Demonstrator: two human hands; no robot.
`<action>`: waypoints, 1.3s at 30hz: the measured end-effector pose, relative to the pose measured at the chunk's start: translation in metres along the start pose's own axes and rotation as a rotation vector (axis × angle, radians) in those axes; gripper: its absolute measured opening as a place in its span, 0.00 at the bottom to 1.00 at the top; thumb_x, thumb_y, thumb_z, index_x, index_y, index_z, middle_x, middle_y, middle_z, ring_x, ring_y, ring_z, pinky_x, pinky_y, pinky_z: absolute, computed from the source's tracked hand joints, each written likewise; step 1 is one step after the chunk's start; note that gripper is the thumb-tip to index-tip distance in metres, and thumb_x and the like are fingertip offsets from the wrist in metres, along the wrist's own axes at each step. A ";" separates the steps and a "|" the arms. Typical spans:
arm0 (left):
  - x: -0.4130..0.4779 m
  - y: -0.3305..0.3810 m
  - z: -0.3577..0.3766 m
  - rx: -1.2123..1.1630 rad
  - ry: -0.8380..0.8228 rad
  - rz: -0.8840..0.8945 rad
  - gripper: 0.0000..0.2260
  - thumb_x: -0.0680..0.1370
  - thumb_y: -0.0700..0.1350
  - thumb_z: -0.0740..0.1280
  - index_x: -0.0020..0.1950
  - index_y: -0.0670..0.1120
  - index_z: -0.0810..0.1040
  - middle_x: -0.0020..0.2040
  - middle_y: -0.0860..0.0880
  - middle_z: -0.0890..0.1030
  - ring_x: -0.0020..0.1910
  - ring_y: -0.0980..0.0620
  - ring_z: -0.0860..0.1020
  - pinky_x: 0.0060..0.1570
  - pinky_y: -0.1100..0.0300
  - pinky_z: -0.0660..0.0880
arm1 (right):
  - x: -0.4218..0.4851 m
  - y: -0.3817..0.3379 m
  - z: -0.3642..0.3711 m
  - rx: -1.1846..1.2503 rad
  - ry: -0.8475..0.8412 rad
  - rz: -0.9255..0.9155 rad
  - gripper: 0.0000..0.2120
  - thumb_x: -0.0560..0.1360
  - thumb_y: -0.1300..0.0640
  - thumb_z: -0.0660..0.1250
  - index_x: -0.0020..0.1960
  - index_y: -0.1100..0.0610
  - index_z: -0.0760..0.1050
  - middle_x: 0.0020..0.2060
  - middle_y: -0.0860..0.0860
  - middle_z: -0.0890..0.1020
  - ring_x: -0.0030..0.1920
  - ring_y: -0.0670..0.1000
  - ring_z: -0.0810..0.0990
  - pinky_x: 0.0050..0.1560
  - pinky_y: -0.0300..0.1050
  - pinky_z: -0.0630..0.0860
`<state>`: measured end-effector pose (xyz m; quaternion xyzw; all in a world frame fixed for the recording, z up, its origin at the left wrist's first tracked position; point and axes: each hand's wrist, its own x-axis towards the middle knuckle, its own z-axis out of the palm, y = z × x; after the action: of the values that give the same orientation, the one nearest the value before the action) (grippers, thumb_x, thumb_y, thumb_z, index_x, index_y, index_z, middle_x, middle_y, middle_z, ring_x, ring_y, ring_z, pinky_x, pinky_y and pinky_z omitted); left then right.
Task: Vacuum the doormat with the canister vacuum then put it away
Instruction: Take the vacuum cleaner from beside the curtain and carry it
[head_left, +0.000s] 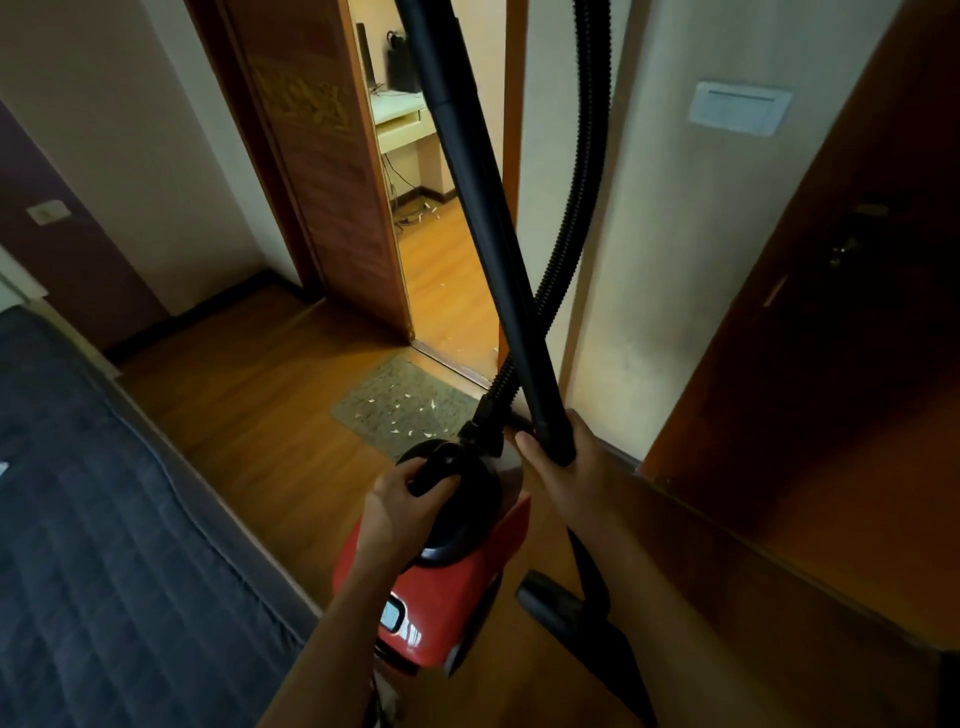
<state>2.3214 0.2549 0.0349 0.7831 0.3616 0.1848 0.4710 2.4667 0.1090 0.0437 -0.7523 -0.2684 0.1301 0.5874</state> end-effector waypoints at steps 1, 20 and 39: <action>0.012 -0.001 -0.004 -0.009 0.016 -0.006 0.06 0.75 0.48 0.73 0.52 0.51 0.83 0.43 0.49 0.85 0.40 0.54 0.84 0.39 0.50 0.83 | 0.013 0.000 0.007 0.001 0.005 -0.013 0.10 0.73 0.42 0.71 0.50 0.41 0.74 0.42 0.43 0.79 0.46 0.36 0.78 0.42 0.26 0.71; 0.249 -0.021 -0.061 0.023 0.377 -0.218 0.07 0.74 0.51 0.74 0.50 0.52 0.83 0.43 0.53 0.83 0.42 0.57 0.82 0.33 0.68 0.77 | 0.306 0.022 0.165 0.028 -0.336 -0.174 0.11 0.75 0.50 0.74 0.47 0.42 0.71 0.35 0.43 0.74 0.38 0.43 0.75 0.39 0.37 0.69; 0.401 -0.057 -0.160 -0.028 0.782 -0.398 0.06 0.75 0.49 0.73 0.40 0.57 0.80 0.38 0.55 0.83 0.40 0.58 0.81 0.30 0.71 0.73 | 0.475 -0.024 0.352 0.143 -0.761 -0.189 0.10 0.76 0.55 0.73 0.43 0.47 0.72 0.33 0.48 0.73 0.32 0.45 0.70 0.33 0.33 0.68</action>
<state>2.4666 0.6651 0.0428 0.5628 0.6541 0.3778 0.3356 2.6709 0.6640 0.0258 -0.5796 -0.5252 0.3635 0.5062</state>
